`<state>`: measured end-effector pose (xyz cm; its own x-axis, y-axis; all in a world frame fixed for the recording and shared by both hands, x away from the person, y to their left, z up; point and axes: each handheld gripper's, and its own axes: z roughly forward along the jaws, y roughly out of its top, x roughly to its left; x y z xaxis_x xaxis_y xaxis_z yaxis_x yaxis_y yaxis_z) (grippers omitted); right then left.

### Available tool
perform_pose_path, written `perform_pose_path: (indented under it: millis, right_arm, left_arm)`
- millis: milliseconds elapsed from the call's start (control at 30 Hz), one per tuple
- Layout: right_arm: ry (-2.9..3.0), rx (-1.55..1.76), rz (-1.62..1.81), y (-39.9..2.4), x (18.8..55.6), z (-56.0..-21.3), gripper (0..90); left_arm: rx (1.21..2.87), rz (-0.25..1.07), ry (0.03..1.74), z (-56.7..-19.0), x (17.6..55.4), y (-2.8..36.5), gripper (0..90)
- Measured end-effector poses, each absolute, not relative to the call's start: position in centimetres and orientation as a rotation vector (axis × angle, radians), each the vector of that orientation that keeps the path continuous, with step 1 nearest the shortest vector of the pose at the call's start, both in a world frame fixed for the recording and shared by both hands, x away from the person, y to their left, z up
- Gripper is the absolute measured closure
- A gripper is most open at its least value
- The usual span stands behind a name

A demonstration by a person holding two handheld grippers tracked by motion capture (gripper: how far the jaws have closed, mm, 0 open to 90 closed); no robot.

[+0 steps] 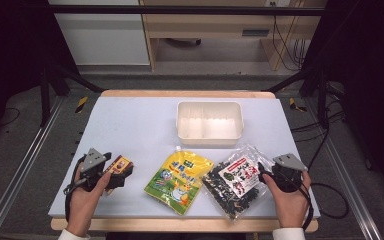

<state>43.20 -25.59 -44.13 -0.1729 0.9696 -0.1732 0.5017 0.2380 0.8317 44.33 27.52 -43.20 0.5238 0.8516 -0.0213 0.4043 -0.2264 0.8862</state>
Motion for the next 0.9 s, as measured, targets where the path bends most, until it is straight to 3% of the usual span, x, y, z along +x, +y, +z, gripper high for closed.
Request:
perform_pose_path:
  millis: [100,200,333,467,500,567,633,767,900]
  right_arm:
    - [1.744,1.396,0.823,-26.6,43.0,-44.1,20.8]
    - [1.73,1.422,0.838,-27.8,42.8,-44.1,27.0]
    - [1.695,1.441,0.855,-29.0,42.8,-44.1,37.2]
    - [1.689,1.464,0.889,-30.1,42.6,-44.4,52.9]
    - [1.689,1.464,0.889,-30.1,42.6,-44.4,52.9]
    - [1.713,1.469,0.927,-30.8,42.5,-44.5,73.8]
    - [1.709,1.473,0.953,-31.4,42.4,-44.5,82.2]
    - [1.713,1.502,0.971,-32.0,42.5,-45.0,82.3]
    - [1.747,1.542,0.997,-32.5,42.7,-45.6,73.8]
  left_arm:
    - [1.834,0.606,1.054,-43.3,44.5,27.6,5.7]
    - [1.832,0.604,1.045,-43.3,44.5,27.4,5.9]
    - [1.845,0.615,1.021,-43.2,44.6,27.2,6.0]
    - [1.839,0.605,1.021,-43.2,44.5,27.3,6.1]
    - [1.839,0.605,1.021,-43.2,44.5,27.3,6.2]
    - [1.855,0.608,1.008,-43.1,44.4,27.2,7.2]
    - [1.867,0.623,0.999,-43.0,44.4,27.1,8.4]
    - [1.868,0.627,0.992,-42.9,44.5,27.0,8.4]
    - [1.861,0.624,0.999,-43.0,44.5,27.1,8.4]
